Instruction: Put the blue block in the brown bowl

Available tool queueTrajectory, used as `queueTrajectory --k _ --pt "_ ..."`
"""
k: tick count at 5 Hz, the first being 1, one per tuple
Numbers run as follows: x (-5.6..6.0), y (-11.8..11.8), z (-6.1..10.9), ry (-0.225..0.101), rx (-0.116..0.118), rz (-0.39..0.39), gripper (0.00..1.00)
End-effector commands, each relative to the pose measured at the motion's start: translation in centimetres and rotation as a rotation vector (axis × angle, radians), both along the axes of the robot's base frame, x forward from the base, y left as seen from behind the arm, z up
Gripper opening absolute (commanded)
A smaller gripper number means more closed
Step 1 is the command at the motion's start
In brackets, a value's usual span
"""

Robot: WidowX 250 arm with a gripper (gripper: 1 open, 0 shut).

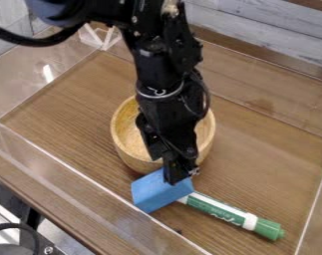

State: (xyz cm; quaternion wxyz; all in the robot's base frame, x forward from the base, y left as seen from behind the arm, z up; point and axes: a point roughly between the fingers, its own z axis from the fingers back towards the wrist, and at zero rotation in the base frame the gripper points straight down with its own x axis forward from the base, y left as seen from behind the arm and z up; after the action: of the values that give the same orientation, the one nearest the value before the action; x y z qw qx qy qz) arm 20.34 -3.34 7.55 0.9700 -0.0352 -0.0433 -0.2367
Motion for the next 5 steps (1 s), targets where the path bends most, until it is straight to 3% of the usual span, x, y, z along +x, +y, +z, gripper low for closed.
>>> queueTrajectory --k 1,2,3,4,5 --pt "0.6 0.0 0.6 -0.035 -0.005 -0.005 0.00" --pt "0.6 -0.1 0.4 -0.041 -0.005 -0.014 1.00" --pt "0.8 -0.2 0.4 -0.048 -0.004 -0.022 0.00" --pt "0.8 -0.2 0.2 -0.054 -0.004 -0.030 1.00" --pt "0.5 -0.1 -0.5 -0.063 -0.003 -0.025 1.00"
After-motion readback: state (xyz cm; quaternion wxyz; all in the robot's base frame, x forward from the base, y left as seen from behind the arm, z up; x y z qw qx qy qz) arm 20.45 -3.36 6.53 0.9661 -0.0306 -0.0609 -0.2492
